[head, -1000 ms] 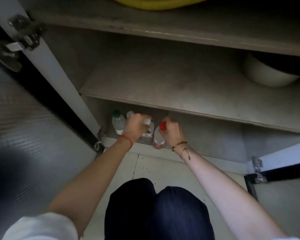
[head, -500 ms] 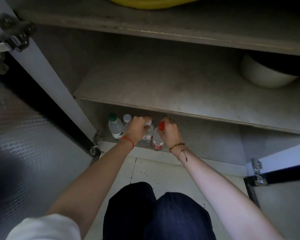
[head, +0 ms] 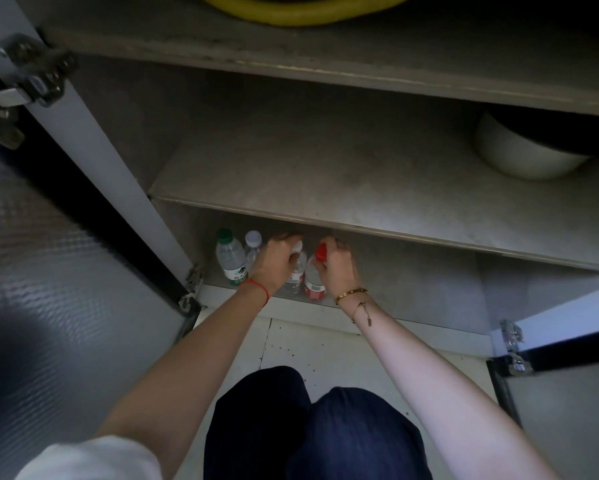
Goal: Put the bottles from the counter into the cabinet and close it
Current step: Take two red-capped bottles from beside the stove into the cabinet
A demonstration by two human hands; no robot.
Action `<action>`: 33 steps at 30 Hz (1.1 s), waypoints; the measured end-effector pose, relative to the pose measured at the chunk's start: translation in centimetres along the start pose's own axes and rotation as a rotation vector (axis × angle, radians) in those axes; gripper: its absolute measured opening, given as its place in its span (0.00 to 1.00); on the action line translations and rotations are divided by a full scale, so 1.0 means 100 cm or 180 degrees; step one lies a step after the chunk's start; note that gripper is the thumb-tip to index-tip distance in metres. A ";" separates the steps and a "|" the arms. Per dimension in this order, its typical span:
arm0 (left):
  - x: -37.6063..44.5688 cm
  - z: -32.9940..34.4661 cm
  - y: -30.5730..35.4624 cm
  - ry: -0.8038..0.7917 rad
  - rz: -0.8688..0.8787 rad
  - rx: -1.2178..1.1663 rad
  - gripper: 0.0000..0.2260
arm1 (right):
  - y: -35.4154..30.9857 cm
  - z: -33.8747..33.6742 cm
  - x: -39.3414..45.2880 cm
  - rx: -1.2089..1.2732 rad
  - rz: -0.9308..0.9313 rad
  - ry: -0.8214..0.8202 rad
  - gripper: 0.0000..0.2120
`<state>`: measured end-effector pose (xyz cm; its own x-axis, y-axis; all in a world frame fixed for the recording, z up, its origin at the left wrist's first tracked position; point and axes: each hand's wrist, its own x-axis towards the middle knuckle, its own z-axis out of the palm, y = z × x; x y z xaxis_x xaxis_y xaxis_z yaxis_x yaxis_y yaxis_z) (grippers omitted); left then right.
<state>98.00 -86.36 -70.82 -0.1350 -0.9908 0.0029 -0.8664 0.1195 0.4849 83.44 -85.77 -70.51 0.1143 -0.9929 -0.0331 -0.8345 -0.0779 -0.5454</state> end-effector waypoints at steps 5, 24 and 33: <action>-0.007 -0.006 0.004 0.0098 -0.0003 -0.0084 0.19 | 0.001 -0.006 -0.008 -0.0083 -0.0035 -0.0127 0.19; -0.220 -0.335 0.166 0.0318 -0.0407 -0.0046 0.18 | -0.179 -0.294 -0.185 -0.0006 -0.0065 -0.0365 0.26; -0.287 -0.498 0.266 0.0521 -0.0412 -0.0049 0.18 | -0.266 -0.464 -0.266 -0.0020 -0.0253 0.0031 0.26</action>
<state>102.77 -57.90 -14.48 0.0579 -0.9950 0.0813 -0.8637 -0.0091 0.5038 77.63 -61.42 -16.28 0.1751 -0.9844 0.0183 -0.8264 -0.1571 -0.5407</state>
